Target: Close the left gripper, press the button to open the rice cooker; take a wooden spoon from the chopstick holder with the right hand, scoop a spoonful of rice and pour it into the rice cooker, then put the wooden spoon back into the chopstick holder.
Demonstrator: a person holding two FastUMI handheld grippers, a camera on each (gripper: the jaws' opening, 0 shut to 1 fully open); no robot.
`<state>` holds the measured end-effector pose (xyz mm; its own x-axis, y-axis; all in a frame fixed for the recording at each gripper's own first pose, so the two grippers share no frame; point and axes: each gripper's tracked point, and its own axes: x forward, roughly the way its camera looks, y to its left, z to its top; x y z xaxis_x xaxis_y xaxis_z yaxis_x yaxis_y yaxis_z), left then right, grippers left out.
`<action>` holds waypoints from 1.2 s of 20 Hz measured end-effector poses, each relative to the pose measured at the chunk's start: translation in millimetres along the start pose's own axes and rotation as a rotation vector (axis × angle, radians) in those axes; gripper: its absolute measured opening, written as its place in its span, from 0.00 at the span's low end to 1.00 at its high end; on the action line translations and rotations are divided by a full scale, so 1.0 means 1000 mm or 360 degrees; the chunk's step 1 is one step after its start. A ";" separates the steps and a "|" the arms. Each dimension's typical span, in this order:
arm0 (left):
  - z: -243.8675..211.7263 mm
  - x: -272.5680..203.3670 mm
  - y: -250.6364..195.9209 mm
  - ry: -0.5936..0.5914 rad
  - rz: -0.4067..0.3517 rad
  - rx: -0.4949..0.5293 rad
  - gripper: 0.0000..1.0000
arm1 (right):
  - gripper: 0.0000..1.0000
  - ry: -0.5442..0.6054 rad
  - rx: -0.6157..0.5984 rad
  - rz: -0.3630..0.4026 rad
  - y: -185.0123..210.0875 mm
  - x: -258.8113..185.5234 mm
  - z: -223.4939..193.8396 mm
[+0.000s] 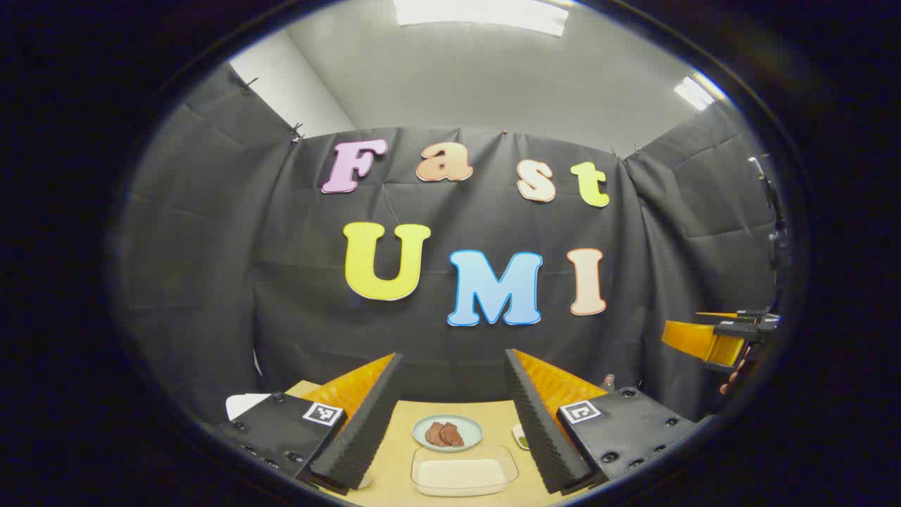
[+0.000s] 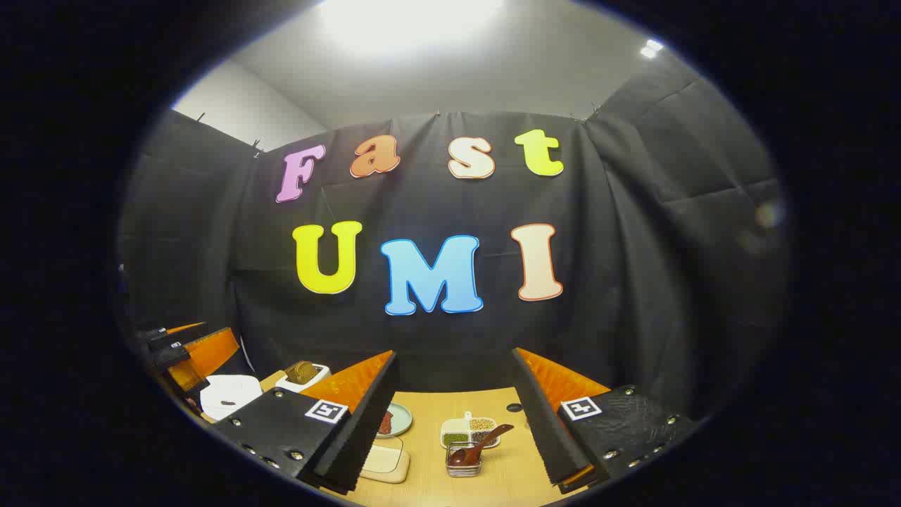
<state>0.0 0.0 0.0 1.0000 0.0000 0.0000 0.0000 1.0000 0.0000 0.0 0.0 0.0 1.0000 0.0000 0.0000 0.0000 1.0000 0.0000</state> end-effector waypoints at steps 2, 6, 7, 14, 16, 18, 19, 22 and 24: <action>-0.001 0.003 -0.001 0.0013 0.0002 -0.0015 0.96 | 0.95 -0.0007 -0.0005 0.0018 0.003 0.001 0.001; 0.003 0.008 -0.012 0.0009 -0.0014 0.0032 0.96 | 0.95 -0.0019 -0.0021 0.0039 0.004 0.003 0.003; 0.004 0.008 -0.014 0.0009 -0.0019 0.0045 0.96 | 0.95 -0.0020 -0.0024 0.0045 0.005 0.004 0.004; 0.008 0.010 -0.015 -0.0004 -0.0016 0.0025 0.96 | 0.95 0.0009 -0.0013 0.0070 0.004 0.010 -0.004; 0.006 0.010 -0.009 -0.0004 -0.0007 0.0011 0.96 | 0.95 0.0021 -0.0010 0.0079 0.005 0.011 -0.007; 0.004 0.011 -0.001 0.0000 0.0006 0.0015 0.96 | 0.95 0.0028 -0.0009 0.0088 0.006 0.013 -0.009; 0.003 0.010 0.003 0.0003 0.0016 0.0018 0.96 | 0.95 0.0033 -0.0013 0.0092 0.006 0.013 -0.010; -0.004 0.011 0.021 0.0035 0.0046 0.0010 0.96 | 0.95 0.0046 -0.0023 0.0107 0.010 0.013 -0.014; -0.016 0.011 0.034 0.0086 0.0064 0.0007 0.93 | 0.95 0.0063 -0.0028 0.0112 0.011 0.014 -0.019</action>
<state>11.0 33.7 -16.4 0.9978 0.0400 -0.0537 -0.0398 0.9992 0.0055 13.6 11.2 -18.7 0.9967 0.0699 -0.0403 -0.0706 0.9974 -0.0160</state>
